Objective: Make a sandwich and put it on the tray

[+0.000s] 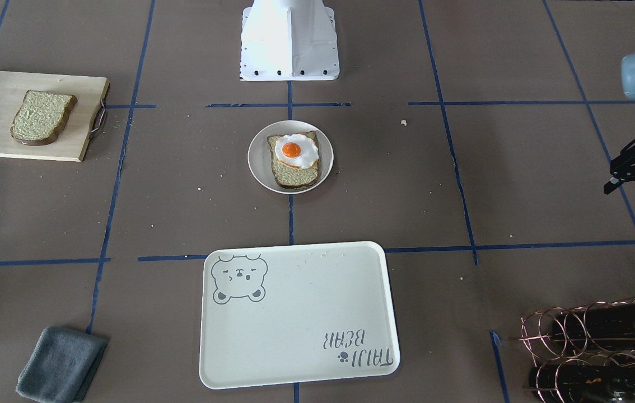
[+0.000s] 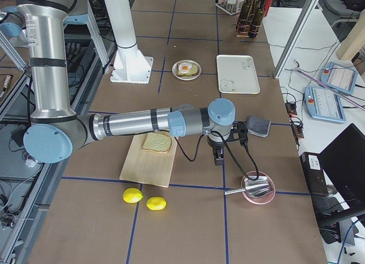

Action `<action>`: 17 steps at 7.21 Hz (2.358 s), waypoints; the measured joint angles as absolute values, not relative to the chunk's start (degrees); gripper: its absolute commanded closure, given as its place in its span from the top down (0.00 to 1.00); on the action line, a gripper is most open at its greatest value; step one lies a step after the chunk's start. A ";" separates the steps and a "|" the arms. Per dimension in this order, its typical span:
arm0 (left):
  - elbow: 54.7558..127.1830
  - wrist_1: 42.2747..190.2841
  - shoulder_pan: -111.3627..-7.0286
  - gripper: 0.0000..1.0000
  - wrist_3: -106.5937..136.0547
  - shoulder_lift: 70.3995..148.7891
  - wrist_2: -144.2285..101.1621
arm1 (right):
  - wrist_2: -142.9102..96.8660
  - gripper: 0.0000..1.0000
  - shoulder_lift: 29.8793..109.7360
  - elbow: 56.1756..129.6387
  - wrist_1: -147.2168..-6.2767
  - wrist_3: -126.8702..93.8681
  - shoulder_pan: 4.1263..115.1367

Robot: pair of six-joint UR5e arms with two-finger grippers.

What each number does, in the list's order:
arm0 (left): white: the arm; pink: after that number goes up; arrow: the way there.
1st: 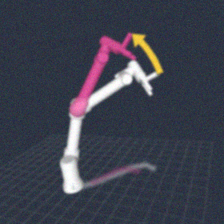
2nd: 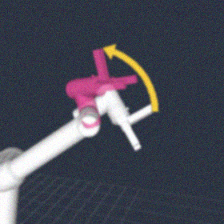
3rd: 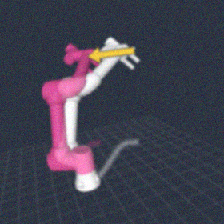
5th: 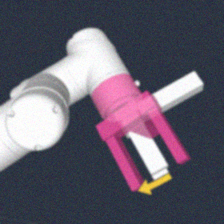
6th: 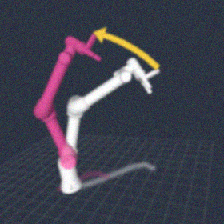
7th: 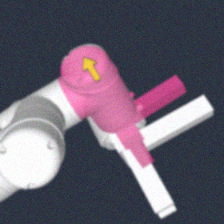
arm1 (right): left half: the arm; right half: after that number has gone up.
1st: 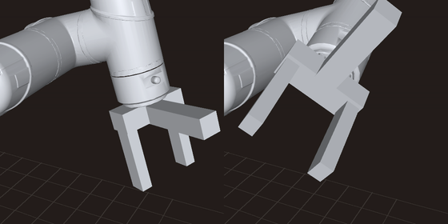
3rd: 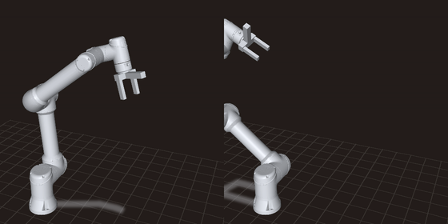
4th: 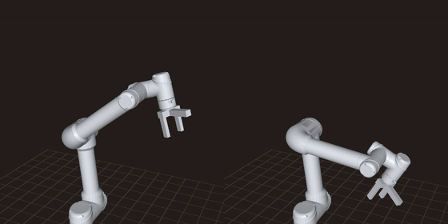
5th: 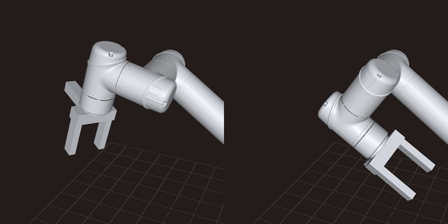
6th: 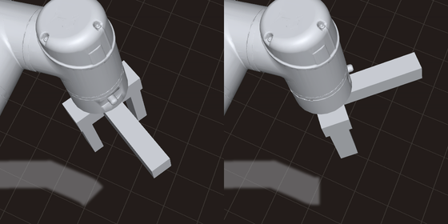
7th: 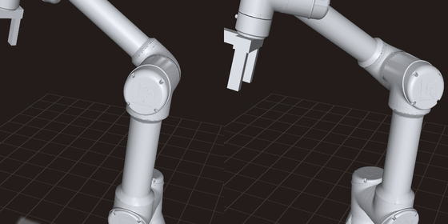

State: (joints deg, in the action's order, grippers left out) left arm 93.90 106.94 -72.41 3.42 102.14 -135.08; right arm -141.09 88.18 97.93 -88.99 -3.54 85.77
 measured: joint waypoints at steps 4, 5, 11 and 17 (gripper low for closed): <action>94.49 110.70 -63.50 1.00 25.41 109.69 -135.05 | -143.92 1.00 92.54 98.84 -72.06 -23.96 78.21; 95.11 113.72 -60.83 1.00 35.21 110.40 -134.77 | -142.64 1.00 96.84 99.04 -63.35 -29.44 75.74; 99.84 117.36 -54.34 1.00 53.03 112.00 -130.12 | -128.00 0.99 117.41 105.94 -34.91 -59.14 52.62; 99.71 117.39 -54.14 1.00 53.47 112.03 -130.01 | -120.27 0.76 120.58 103.78 -29.80 -66.11 40.53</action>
